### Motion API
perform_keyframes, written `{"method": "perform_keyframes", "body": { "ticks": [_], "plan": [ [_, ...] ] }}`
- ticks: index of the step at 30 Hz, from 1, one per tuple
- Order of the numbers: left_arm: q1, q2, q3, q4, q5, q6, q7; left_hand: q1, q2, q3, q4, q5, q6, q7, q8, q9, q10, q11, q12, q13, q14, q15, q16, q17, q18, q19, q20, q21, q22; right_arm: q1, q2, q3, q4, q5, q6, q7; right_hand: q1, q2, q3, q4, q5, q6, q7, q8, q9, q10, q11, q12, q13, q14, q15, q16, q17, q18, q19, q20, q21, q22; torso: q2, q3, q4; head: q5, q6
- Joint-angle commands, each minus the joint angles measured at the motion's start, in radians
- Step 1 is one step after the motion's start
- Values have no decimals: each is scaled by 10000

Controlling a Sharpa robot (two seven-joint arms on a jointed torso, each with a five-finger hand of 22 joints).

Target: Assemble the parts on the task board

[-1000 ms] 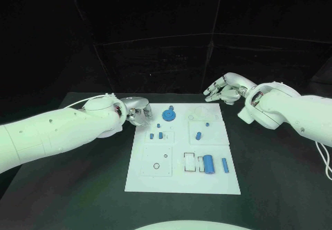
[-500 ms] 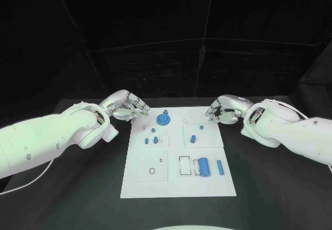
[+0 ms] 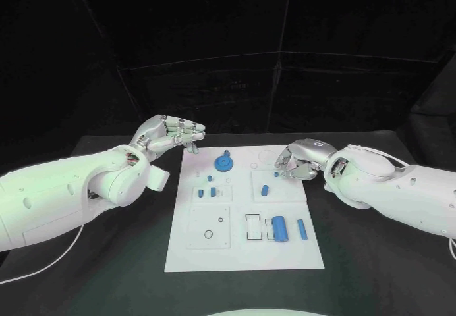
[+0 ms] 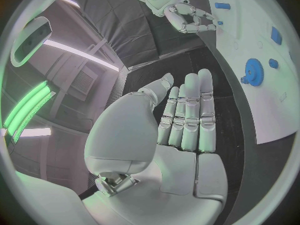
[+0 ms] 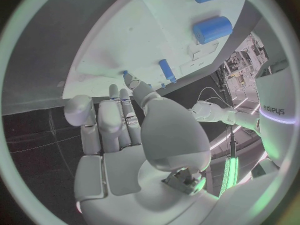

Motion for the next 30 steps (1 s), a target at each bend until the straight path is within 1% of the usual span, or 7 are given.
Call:
{"method": "perform_keyframes", "body": {
  "ticks": [1,7,9,15,24,27,30],
  "plan": [
    [5,-3,5,46,820,233,473,-10,113,-71,-6,4,74,12,18,-22,98,7,-67,-14,-7,28,-79,-75,120,-32,25,-76,-62,-30,110,4,-59,-350,216,-105,-12,-91,90,-17,-62,-83,12,-43,1,-4,90,-79,-67,24,82,-1,56,164,21,50,-34,33,4,-15,10,5,-27],
    [1,4,4,81,862,257,450,-10,121,-97,-13,4,80,33,19,-30,102,16,-72,-12,34,31,-110,-112,120,1,27,-108,-96,-97,344,4,-243,-336,352,-94,-6,-59,256,-4,-62,-68,43,-80,8,114,103,-124,-248,121,93,228,365,108,214,65,130,337,6,-7,-5,19,-55],
    [1,5,4,90,867,268,442,-12,117,-114,-17,4,73,49,13,-36,94,24,-80,-13,53,34,-123,-129,119,18,28,-123,-113,-110,412,4,-311,-323,428,-91,2,-34,327,-3,-74,-34,48,-76,14,164,103,-136,-305,133,95,256,389,102,241,68,158,378,5,-12,-4,18,-63],
    [1,6,3,108,872,286,422,-3,119,-149,-35,5,37,90,-8,-56,61,50,-102,-14,89,47,-163,-175,116,59,34,-164,-157,-172,526,4,-418,-305,685,-118,40,29,571,-9,-174,90,35,-59,27,333,85,-181,-472,161,83,361,503,87,305,65,233,486,7,-6,4,30,-98],
    [1,-7,2,114,874,282,392,9,123,-174,-51,5,4,111,-25,-72,36,67,-115,-13,103,59,-195,-208,113,82,40,-199,-191,-242,609,4,-487,-378,943,-235,244,266,1323,-16,-659,771,-77,147,96,1112,-78,-150,-624,184,-45,479,561,30,507,-43,470,863,-2,-1,-7,60,-147],
    [1,-9,2,109,874,279,384,10,124,-175,-51,5,3,111,-25,-72,36,67,-115,-12,104,59,-196,-209,113,83,40,-201,-192,-249,626,4,-481,-482,938,-317,282,301,1520,-5,-735,964,-128,199,111,1324,-138,-145,-615,189,-92,506,568,2,593,-91,561,1023,-2,-3,-10,61,-164],
    [1,-12,2,100,874,277,381,15,129,-177,-54,5,0,113,-27,-74,33,69,-116,-12,105,60,-201,-214,113,86,41,-206,-198,-254,649,4,-472,-644,863,-416,369,368,1789,-11,-945,1139,-172,235,119,1509,-186,-160,-606,196,-139,537,583,-24,665,-142,646,1167,-5,2,-9,49,-185]
  ]
}}
